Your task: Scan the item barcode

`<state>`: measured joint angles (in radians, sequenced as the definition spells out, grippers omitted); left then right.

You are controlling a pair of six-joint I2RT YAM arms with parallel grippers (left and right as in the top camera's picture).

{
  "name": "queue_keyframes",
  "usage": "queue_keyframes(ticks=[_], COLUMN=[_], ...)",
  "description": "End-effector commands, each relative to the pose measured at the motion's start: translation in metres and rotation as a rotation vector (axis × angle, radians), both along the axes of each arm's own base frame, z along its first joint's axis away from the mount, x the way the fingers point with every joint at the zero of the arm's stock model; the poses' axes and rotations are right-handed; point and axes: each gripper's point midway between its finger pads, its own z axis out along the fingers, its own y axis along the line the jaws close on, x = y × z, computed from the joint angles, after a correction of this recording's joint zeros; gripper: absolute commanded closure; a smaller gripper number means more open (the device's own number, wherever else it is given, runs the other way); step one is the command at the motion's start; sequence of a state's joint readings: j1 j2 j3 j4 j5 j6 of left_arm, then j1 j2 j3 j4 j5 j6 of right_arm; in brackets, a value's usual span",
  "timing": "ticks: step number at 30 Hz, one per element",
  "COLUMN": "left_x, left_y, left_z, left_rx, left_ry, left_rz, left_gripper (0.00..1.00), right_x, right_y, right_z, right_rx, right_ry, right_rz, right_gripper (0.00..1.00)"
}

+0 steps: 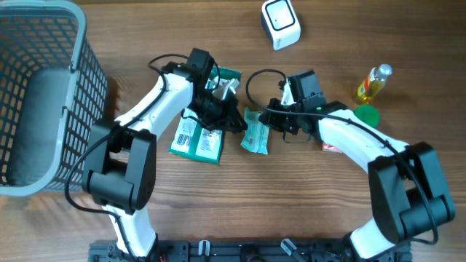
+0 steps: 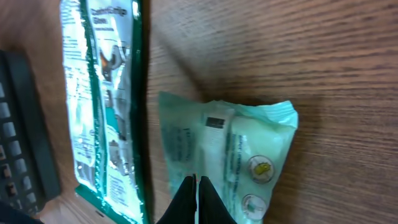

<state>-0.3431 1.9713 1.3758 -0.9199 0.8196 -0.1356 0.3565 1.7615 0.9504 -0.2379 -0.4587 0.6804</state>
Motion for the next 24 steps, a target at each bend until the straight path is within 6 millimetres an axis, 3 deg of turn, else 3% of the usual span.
queue_keyframes(ticks=[1, 5, 15, 20, 24], left_x=[-0.003, -0.005, -0.004, -0.011, -0.010], left_y=[0.001, -0.006, -0.017, -0.022, -0.010], left_z=[-0.018, -0.029, -0.033, -0.050, -0.076], left_rx=[0.011, 0.005, 0.006, 0.028, 0.140], left_ry=[0.043, 0.035, 0.037, 0.067, 0.073], left_rz=[0.042, 0.055, 0.064, 0.044, 0.063], left_gripper=[0.96, 0.96, 0.96, 0.96, 0.96], right_x=[0.001, 0.001, 0.008, 0.002, 0.001], right_y=[-0.002, -0.003, -0.010, -0.016, -0.014], right_z=[-0.016, -0.018, -0.010, -0.017, -0.017], right_rx=[-0.022, -0.026, 0.045, 0.010, 0.011], right_ry=[0.029, 0.030, 0.022, 0.057, 0.054], right_rz=[-0.016, -0.017, -0.002, -0.016, -0.011], right_gripper=[0.96, 0.96, 0.96, 0.96, 0.96])
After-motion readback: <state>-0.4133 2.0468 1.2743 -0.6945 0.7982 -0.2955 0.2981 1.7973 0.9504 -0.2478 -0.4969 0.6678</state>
